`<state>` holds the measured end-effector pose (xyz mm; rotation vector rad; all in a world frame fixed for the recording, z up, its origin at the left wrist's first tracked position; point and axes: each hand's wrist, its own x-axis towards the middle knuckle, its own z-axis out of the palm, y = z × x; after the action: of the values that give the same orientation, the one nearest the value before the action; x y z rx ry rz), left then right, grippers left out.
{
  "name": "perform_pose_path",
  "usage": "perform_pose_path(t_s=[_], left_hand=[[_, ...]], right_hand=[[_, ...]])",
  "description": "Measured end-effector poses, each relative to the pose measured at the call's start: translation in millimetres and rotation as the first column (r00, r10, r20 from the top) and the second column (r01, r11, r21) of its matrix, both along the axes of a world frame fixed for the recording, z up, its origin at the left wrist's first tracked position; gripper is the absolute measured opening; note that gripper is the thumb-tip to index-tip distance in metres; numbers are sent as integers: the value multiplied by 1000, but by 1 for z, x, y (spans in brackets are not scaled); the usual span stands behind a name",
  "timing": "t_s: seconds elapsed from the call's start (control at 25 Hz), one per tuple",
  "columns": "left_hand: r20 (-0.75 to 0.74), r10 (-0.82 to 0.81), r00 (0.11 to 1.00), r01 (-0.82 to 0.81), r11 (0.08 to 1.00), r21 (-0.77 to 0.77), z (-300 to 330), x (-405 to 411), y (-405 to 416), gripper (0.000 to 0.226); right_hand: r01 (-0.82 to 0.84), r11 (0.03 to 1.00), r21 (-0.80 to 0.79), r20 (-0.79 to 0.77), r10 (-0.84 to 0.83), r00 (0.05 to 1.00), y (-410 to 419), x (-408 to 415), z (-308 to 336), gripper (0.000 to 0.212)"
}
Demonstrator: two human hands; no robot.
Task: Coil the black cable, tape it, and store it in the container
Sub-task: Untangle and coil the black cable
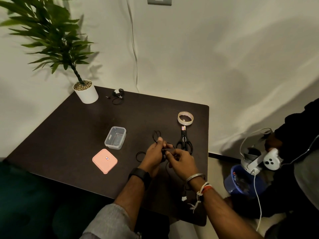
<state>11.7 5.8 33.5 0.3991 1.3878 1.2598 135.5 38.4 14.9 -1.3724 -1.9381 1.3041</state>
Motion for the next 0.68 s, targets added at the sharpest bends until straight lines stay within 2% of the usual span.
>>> perform_pose_path(t_s=[0.12, 0.16, 0.2, 0.28, 0.36, 0.44, 0.52, 0.6, 0.68], left_hand=[[215, 132, 968, -139, 990, 16, 0, -14, 4, 41], [214, 125, 969, -129, 992, 5, 1, -18, 5, 39], [141, 85, 986, -84, 996, -10, 0, -21, 6, 38], [-133, -75, 988, 68, 996, -58, -4, -24, 6, 37], [-335, -258, 906, 232, 966, -114, -6, -23, 4, 37], [-363, -419, 832, 393, 908, -149, -9, -19, 0, 37], [-306, -540, 784, 514, 841, -167, -11, -14, -4, 48], [-255, -584, 771, 561, 812, -161, -14, -10, -8, 60], [-242, -581, 777, 566, 813, -135, -15, -5, -10, 62]], right_hand=[[-82, 997, 2, 44, 82, 996, 2, 11, 5, 23], [-110, 994, 5, 63, 110, 992, 4, 16, 7, 24], [-133, 991, 17, 84, 131, 988, 8, 21, 8, 27], [-167, 984, 59, 105, 160, 982, 15, 30, 14, 28], [-190, 978, 85, 66, 185, 981, 23, 34, 21, 20], [-208, 973, 104, 17, 208, 978, 30, 35, 28, 7], [-201, 969, 146, 0, 203, 979, 39, 35, 34, 8], [-150, 972, 179, -5, 154, 988, 47, 35, 37, 14], [-99, 976, 196, -28, 106, 994, 49, 33, 38, 19]])
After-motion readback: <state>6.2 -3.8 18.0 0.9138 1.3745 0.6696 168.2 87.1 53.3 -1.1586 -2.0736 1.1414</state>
